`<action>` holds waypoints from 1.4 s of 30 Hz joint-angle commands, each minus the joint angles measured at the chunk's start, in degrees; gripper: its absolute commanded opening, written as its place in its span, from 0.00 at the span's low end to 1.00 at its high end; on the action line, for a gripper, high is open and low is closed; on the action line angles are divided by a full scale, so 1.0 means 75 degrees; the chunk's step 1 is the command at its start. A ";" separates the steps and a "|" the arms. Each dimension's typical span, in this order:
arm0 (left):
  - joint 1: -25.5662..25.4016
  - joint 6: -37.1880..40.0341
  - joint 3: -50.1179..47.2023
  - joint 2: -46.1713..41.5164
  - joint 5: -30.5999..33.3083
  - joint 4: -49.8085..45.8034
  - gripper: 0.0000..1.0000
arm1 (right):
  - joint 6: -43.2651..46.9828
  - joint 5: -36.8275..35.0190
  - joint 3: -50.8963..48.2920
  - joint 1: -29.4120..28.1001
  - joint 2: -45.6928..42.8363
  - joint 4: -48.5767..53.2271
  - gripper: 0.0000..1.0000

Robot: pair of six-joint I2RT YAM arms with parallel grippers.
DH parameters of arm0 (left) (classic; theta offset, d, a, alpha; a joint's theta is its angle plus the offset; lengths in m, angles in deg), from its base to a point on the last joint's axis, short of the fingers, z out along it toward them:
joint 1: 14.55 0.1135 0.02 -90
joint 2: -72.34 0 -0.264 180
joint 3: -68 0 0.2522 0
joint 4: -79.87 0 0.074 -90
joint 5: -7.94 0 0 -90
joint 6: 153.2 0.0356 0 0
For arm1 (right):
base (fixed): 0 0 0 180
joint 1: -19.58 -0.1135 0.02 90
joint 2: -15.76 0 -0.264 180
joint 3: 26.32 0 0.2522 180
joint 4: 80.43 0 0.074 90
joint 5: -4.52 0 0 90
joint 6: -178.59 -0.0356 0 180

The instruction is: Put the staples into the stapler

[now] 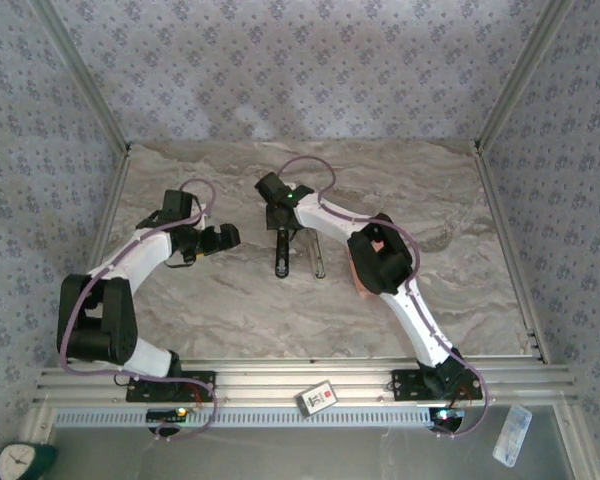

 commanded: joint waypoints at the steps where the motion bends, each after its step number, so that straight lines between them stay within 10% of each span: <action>1: 0.0050 -0.0057 0.0284 0.0079 0.0076 -0.0145 0.99 | 0.0198 0.0141 0.0369 0.0097 0.0338 -0.0044 0.49; 11: 0.0050 -0.0037 0.0381 -0.0070 0.0097 -0.0259 0.99 | 0.0772 0.0055 -0.0142 -0.0108 -0.0120 -0.0625 0.21; 29: 0.0216 0.2411 0.0537 -0.1410 -0.1601 0.0064 0.97 | 0.2831 0.0507 -0.6063 -0.1325 -0.4226 -0.3888 0.04; 42: -0.0573 0.7546 0.0710 -0.1710 -0.3241 -0.1271 0.81 | 0.6601 0.2578 -0.8875 -0.1457 -0.6252 -0.5173 0.00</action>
